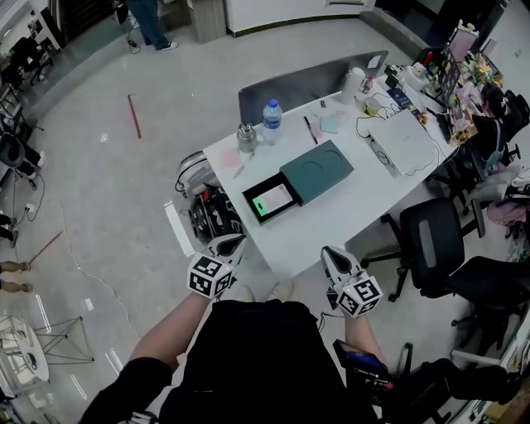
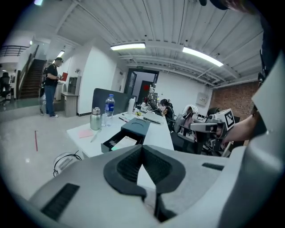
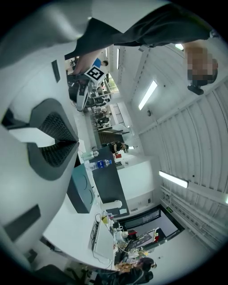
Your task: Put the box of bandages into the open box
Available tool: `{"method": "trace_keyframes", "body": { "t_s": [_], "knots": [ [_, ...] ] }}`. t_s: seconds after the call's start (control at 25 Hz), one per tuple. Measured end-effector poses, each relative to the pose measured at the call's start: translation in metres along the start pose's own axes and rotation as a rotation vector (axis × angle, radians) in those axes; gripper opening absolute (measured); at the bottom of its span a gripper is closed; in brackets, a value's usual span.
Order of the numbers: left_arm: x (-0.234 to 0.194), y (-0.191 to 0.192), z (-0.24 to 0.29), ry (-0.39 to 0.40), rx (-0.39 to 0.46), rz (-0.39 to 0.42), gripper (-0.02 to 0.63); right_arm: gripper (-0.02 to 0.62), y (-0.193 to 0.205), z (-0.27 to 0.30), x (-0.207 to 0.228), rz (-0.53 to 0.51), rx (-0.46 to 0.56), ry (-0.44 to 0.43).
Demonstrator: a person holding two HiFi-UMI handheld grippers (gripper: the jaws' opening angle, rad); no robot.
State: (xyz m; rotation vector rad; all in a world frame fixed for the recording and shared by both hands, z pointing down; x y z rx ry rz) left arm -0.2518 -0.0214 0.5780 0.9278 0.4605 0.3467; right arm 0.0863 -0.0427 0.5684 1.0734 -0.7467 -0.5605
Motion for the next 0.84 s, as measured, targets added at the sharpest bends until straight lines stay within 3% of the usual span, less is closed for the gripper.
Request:
{"method": "trace_keyframes", "body": {
  "t_s": [0.4, 0.84],
  "knots": [
    [0.005, 0.022, -0.039, 0.062, 0.021, -0.022, 0.008, 0.026, 0.011, -0.010, -0.059, 0.015, -0.005, 0.033],
    [0.008, 0.036, -0.058, 0.110, 0.026, -0.002, 0.008, 0.026, 0.016, -0.016, -0.092, 0.004, 0.022, 0.076]
  ]
}}
Point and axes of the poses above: the fingertips, and each gripper's own axes: z forward along the fingers, x to its right, y out of its underside, the point moved 10 cm from there along -z, backward along the fingers, and after that the axes turned 4 degrees about -x, right-handed, at the moved point
